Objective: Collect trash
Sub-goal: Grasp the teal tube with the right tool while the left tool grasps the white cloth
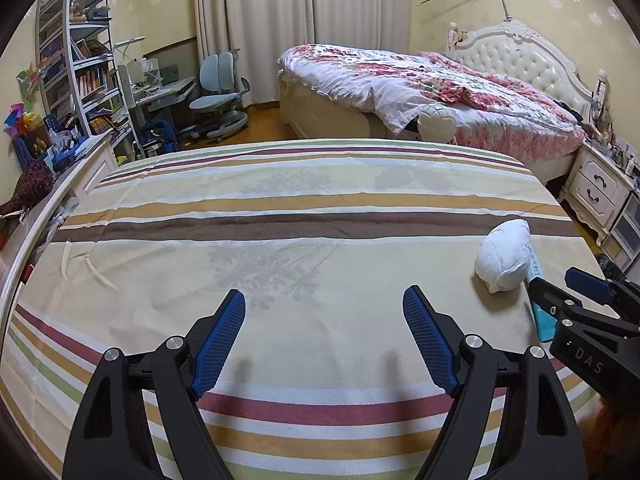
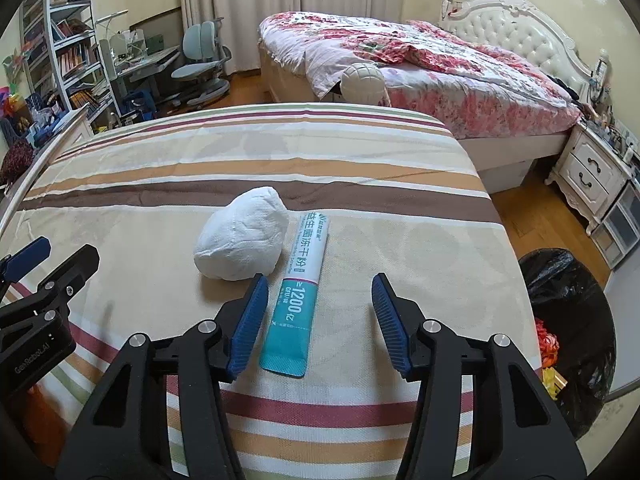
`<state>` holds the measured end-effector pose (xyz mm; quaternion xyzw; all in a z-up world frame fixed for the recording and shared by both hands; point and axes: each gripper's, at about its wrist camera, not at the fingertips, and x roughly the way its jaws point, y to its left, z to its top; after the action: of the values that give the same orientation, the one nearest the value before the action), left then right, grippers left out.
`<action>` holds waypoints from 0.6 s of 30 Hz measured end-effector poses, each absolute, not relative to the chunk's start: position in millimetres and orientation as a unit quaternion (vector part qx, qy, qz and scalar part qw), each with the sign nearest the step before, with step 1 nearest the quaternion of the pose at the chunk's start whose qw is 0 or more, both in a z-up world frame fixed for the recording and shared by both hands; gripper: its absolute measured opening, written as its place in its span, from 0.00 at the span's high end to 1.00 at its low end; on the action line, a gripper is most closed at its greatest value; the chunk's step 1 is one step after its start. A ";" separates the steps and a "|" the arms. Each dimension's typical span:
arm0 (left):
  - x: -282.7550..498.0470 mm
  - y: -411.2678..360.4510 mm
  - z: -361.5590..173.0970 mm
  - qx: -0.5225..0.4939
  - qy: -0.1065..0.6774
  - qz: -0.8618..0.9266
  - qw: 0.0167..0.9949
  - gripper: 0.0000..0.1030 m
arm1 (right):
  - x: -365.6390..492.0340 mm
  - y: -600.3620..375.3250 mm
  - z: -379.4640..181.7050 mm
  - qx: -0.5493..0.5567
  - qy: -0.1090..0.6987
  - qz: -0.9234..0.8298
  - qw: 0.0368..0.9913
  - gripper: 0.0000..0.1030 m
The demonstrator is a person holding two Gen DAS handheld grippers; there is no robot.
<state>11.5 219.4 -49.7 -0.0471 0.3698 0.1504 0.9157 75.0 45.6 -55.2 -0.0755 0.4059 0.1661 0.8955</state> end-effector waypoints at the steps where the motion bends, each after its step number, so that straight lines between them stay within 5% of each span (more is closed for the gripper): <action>1: 11.0 219.4 -50.4 -0.048 0.370 0.149 0.916 0.24 | 75.8 48.4 -58.0 -0.082 0.410 0.166 0.893 0.57; 6: 12.9 212.4 -51.1 -0.046 0.370 0.137 0.918 0.24 | 77.9 44.2 -59.8 -0.084 0.414 0.165 0.891 0.81; 18: 25.2 173.3 -48.8 -0.030 0.367 0.081 0.926 0.24 | 96.3 -9.8 -60.8 -0.056 0.417 0.121 0.899 0.81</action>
<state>25.2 173.3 -48.8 -0.0302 0.3672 0.0811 0.9261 96.3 -9.8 -60.8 -0.0555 0.4173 0.1210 0.8990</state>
